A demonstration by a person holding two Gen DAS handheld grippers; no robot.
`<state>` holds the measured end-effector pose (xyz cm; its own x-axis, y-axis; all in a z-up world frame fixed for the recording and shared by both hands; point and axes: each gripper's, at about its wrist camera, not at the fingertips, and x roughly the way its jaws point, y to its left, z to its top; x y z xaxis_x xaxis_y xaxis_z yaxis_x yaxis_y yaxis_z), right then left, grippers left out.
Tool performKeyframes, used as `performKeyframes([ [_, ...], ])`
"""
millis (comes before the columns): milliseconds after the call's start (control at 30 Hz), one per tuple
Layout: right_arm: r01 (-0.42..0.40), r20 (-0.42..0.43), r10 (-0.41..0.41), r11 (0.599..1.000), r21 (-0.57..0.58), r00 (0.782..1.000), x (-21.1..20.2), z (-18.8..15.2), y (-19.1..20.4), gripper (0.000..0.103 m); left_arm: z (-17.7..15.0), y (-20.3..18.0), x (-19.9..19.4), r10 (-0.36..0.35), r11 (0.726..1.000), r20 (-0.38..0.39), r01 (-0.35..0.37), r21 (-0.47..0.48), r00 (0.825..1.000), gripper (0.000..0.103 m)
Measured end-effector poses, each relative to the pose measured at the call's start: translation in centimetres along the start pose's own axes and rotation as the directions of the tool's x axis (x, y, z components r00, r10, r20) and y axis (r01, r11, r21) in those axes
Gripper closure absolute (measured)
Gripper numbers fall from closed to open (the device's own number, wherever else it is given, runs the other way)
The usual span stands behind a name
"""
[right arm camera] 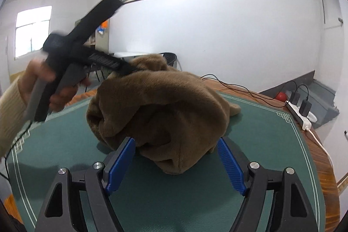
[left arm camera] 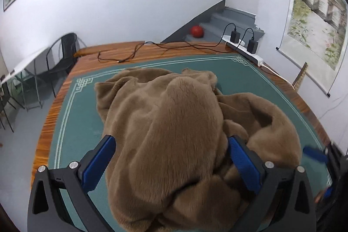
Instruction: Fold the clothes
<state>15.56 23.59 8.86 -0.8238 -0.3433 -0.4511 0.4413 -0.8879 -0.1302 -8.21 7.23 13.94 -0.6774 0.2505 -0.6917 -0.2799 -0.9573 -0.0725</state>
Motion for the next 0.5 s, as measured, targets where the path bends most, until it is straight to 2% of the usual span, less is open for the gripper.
performKeyframes([
  [33, 0.004, -0.003, -0.005, 1.0, -0.02, 1.0, 0.3, -0.1, 0.4, 0.023, 0.2, 0.4, 0.3, -0.015, 1.0, -0.011, 0.015, -0.025, 1.0, 0.0],
  [100, 0.021, -0.006, -0.022, 0.998, -0.065, 1.0, 0.6, -0.5, 1.3, 0.023, 0.4, 1.4, 0.8, -0.041, 0.996, -0.038, 0.037, -0.085, 0.998, 0.015],
  [167, 0.035, -0.006, -0.036, 0.994, -0.101, 0.999, 1.1, -0.7, 2.0, 0.023, 0.2, 2.8, 1.0, -0.052, 0.989, -0.054, 0.044, -0.143, 0.997, 0.05],
  [233, 0.047, -0.004, -0.048, 0.99, -0.13, 0.999, 1.7, -0.7, 2.7, 0.023, -0.2, 4.1, 1.0, -0.061, 0.979, -0.066, 0.047, -0.199, 0.996, 0.061],
  [300, 0.057, -0.001, -0.057, 0.988, -0.145, 0.998, 2.0, -0.8, 2.9, 0.023, -0.7, 5.5, 0.8, -0.056, 0.968, -0.069, 0.038, -0.249, 0.996, 0.066],
  [500, 0.081, 0.018, -0.079, 0.986, -0.143, 0.997, 2.6, 0.6, 2.3, 0.023, -3.4, 10.3, -3.7, 0.026, 0.932, 0.019, -0.018, -0.363, 0.999, 0.067],
])
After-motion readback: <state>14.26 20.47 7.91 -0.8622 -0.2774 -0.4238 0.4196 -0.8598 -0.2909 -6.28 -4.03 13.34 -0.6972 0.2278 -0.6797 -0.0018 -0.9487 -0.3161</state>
